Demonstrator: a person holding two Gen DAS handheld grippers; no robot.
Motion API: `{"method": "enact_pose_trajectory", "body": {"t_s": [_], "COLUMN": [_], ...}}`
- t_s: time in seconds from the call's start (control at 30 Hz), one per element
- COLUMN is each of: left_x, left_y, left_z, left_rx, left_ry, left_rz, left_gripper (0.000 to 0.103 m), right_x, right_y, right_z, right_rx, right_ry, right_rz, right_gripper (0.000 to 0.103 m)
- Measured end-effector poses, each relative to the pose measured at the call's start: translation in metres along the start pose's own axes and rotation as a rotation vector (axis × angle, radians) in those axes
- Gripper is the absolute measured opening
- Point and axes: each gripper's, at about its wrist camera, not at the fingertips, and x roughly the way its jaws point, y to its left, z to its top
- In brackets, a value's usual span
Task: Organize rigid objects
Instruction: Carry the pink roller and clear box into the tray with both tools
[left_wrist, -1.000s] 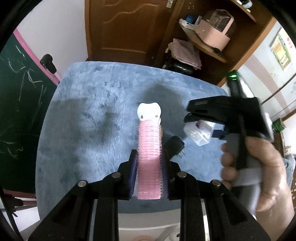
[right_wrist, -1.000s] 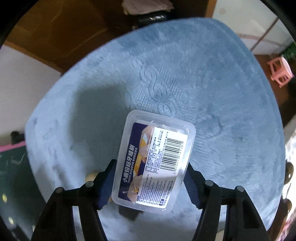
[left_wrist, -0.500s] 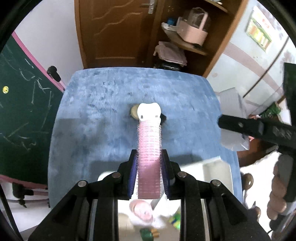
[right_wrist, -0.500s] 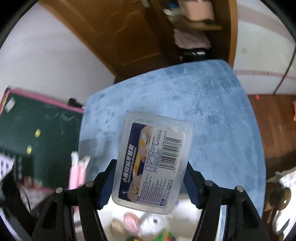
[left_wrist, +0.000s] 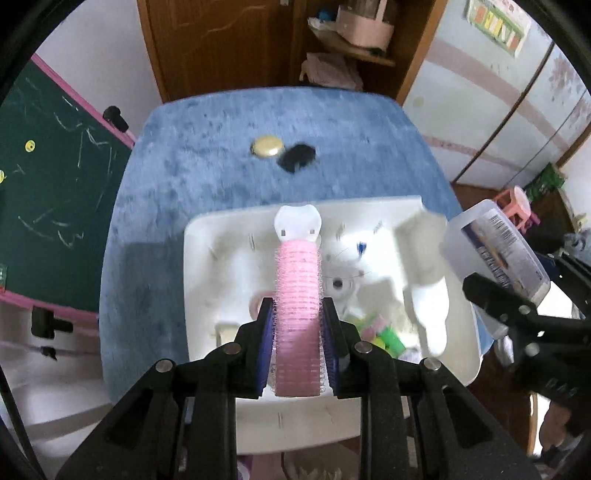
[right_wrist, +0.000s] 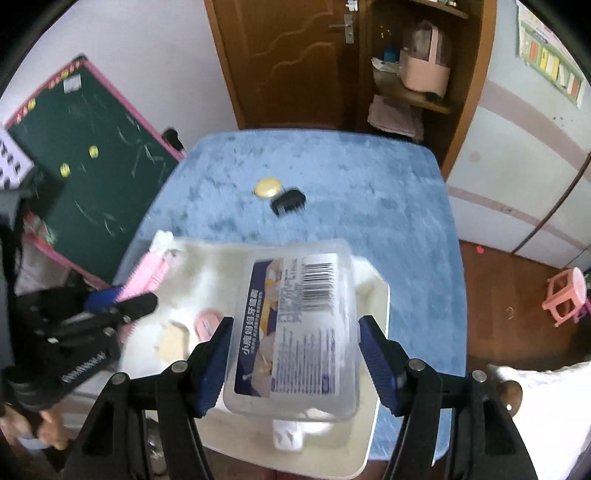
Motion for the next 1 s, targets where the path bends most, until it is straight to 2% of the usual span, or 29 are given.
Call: {"method": "enact_pose_trajectory", "body": {"t_s": [0.2,0.5,0.7,1.0], "left_x": [0.011,0.038,0.052,0.069], "left_y": [-0.01,-0.01,-0.008,-0.007], "left_z": [-0.024,-0.045,-0.046,-0.029], "left_rx": [0.006,-0.014,-0.02,-0.019], "left_ry": [0.05,0.13,0.156,0.17], "left_rz": [0.018,0.064,0.084,0.097], "left_gripper": [0.026,0.026,0.026,0.026], "right_x": [0.014,0.036,0.045,0.057], "right_y": [0.009,0.008,0.006,0.007], "right_z": [-0.035,-0.062,-0.069,-0.06], "right_rx": [-0.06,-0.115,-0.137,-0.148], "right_ry": [0.04,0.125,0.159,0.177], "right_rz": [-0.044,-0.082,-0.114,-0.15], "right_gripper": [0.067,0.067,0.067,0.067]}}
